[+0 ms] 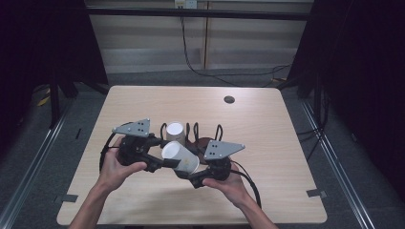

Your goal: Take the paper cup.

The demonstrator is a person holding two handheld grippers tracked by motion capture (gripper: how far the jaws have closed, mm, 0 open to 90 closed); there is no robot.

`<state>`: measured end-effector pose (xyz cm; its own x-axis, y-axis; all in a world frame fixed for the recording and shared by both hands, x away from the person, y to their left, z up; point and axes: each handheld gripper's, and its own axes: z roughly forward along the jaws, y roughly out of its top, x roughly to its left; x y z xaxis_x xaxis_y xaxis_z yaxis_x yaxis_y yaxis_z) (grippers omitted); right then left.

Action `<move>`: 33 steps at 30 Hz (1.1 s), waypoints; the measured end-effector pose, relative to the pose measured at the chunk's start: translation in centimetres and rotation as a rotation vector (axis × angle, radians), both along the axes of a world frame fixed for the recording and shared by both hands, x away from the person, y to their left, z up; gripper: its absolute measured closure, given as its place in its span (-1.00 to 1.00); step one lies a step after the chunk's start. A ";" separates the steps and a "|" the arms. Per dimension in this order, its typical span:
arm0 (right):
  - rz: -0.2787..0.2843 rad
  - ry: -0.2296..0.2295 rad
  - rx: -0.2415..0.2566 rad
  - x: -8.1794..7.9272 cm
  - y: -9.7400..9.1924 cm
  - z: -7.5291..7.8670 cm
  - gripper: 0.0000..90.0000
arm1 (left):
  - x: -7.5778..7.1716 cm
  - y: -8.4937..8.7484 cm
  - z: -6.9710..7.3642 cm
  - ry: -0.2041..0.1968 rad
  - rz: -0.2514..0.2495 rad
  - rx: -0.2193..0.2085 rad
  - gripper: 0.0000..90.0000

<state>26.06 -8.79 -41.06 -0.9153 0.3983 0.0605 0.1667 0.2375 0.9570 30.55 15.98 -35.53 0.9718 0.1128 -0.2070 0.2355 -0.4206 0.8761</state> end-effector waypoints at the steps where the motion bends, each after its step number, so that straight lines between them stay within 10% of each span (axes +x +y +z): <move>1: 0.004 -0.004 -0.007 0.0 0.1 0.0 -0.42 | 0.0 0.0 0.0 0.002 -0.003 0.001 -0.18; 33: -0.007 0.108 -0.057 0.5 -1.6 0.5 -0.33 | 0.3 0.8 -1.1 0.004 0.034 0.022 -0.57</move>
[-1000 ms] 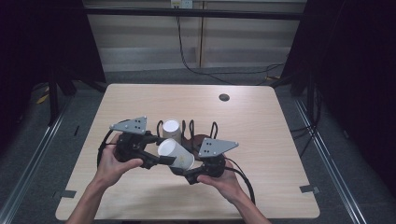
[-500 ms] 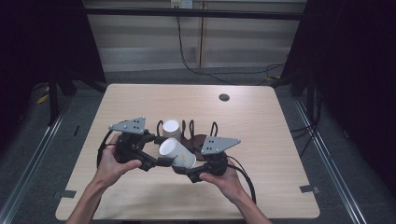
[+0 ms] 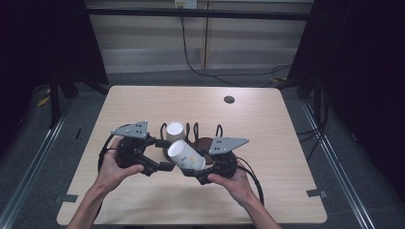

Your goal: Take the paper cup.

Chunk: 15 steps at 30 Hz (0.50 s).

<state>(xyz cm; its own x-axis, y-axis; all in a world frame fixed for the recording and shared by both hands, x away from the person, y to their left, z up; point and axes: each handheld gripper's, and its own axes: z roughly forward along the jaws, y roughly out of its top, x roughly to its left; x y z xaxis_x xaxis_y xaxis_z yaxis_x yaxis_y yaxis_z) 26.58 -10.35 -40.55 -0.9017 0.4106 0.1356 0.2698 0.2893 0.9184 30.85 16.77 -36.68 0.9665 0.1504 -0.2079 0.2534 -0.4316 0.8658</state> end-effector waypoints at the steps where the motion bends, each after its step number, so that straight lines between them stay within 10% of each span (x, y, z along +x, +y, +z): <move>1: 0.004 0.005 -0.004 0.0 -0.1 0.0 -0.33 | 0.0 0.0 -0.1 0.002 -0.002 0.002 -0.58; 15: 0.023 0.055 -0.122 0.3 -0.4 0.1 -0.32 | -0.1 -0.3 -0.8 -0.023 -0.004 0.085 -0.58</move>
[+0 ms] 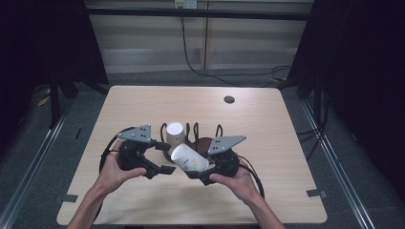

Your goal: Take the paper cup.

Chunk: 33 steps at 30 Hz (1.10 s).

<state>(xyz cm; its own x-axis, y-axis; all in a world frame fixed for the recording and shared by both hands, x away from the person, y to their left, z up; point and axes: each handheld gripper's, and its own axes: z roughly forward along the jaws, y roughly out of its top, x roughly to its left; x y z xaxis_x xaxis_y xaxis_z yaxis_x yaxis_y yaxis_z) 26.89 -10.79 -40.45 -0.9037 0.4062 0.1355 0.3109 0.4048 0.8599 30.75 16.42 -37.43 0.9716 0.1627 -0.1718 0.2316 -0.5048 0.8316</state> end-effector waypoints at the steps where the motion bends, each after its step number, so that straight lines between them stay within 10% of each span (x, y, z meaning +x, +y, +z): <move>1: -0.001 -0.001 -0.006 0.0 0.0 0.0 -0.32 | -0.1 0.0 0.0 0.006 0.003 -0.002 -0.58; 33: 0.042 0.053 -0.239 0.3 -0.4 0.2 -0.32 | -0.5 -1.4 -1.2 -0.037 -0.037 0.125 -0.59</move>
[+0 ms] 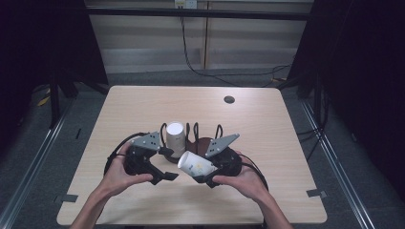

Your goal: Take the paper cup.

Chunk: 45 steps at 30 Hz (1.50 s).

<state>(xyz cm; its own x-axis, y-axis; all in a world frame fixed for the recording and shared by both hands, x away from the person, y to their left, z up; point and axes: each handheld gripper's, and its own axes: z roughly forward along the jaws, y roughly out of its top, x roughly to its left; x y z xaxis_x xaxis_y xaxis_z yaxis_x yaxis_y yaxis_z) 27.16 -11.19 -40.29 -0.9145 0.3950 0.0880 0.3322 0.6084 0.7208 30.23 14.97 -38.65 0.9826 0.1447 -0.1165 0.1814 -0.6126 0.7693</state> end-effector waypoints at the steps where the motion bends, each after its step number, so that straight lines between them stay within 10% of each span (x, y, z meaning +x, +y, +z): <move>1: 0.004 0.000 -0.004 0.0 0.0 0.0 -0.32 | 0.0 -0.1 0.0 0.000 -0.006 0.007 -0.59; 31: 0.112 0.000 -0.300 0.1 2.0 -0.6 -0.32 | -0.4 -1.8 -1.8 0.006 -0.037 0.115 -0.54; 45: 0.158 0.029 -0.353 -0.4 2.9 -1.1 -0.32 | -0.6 -3.1 -3.2 0.045 -0.093 0.189 -0.49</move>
<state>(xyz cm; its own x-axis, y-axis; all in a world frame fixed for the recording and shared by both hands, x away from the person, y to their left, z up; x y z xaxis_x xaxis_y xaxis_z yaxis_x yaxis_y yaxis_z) 26.76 -8.24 -41.39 -0.9657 0.2596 -0.0017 0.2311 0.8627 0.4499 29.66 11.82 -41.87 0.9871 0.0773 -0.1399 0.1491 -0.7611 0.6312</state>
